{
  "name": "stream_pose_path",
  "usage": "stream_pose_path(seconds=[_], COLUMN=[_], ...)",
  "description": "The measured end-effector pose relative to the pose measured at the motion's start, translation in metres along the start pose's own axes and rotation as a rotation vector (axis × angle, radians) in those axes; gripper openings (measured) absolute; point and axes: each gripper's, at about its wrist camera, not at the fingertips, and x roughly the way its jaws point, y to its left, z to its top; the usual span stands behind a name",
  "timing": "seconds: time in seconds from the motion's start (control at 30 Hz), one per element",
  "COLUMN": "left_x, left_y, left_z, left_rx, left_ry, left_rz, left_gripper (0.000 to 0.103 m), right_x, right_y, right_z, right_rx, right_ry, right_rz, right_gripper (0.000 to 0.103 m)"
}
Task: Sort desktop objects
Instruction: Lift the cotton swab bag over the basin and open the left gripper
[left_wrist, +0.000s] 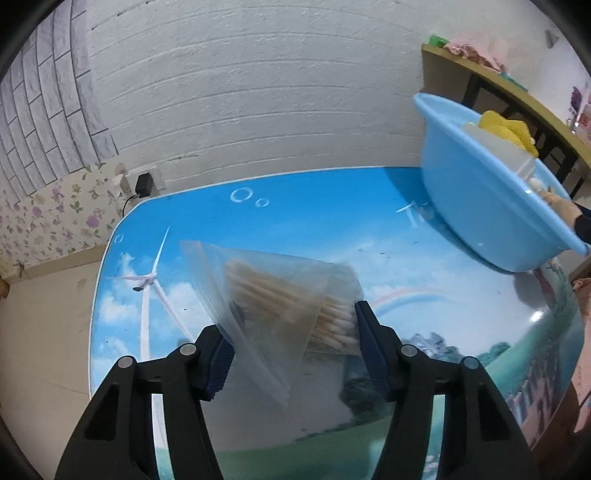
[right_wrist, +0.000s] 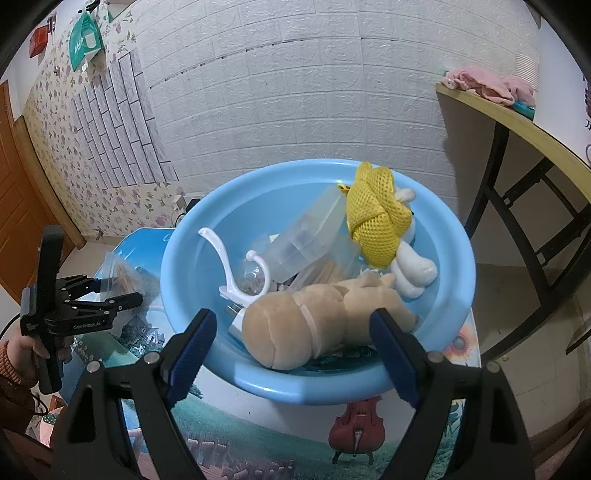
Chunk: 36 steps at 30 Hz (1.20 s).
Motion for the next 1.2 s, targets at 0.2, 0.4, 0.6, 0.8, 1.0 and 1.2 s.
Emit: stream_pose_path(seconds=[0.2, 0.4, 0.6, 0.8, 1.0, 1.2], left_x=[-0.026, -0.059, -0.083, -0.089, -0.088, -0.083], left_y=[-0.017, -0.042, -0.067, -0.087, -0.112, -0.132], left_z=[0.009, 0.026, 0.040, 0.054, 0.063, 0.073], left_rx=[0.002, 0.036, 0.073, 0.110, 0.151, 0.182], left_ry=[-0.046, -0.122, -0.170, -0.184, -0.181, -0.180], left_rz=[-0.061, -0.114, -0.167, -0.192, -0.204, -0.213], left_gripper=[0.060, 0.060, 0.060, 0.060, 0.060, 0.060], right_x=[-0.002, -0.004, -0.006, -0.008, -0.010, -0.011], right_y=[-0.001, -0.001, 0.001, 0.001, 0.000, 0.000], right_z=[-0.002, -0.004, -0.005, -0.006, -0.009, -0.012], right_rx=[0.004, 0.003, -0.001, -0.010, -0.024, -0.035], right_ry=[-0.011, -0.019, -0.020, -0.030, -0.045, -0.064], right_rz=[0.013, 0.027, 0.040, 0.054, 0.074, 0.095], right_gripper=[0.086, 0.086, 0.086, 0.086, 0.086, 0.086])
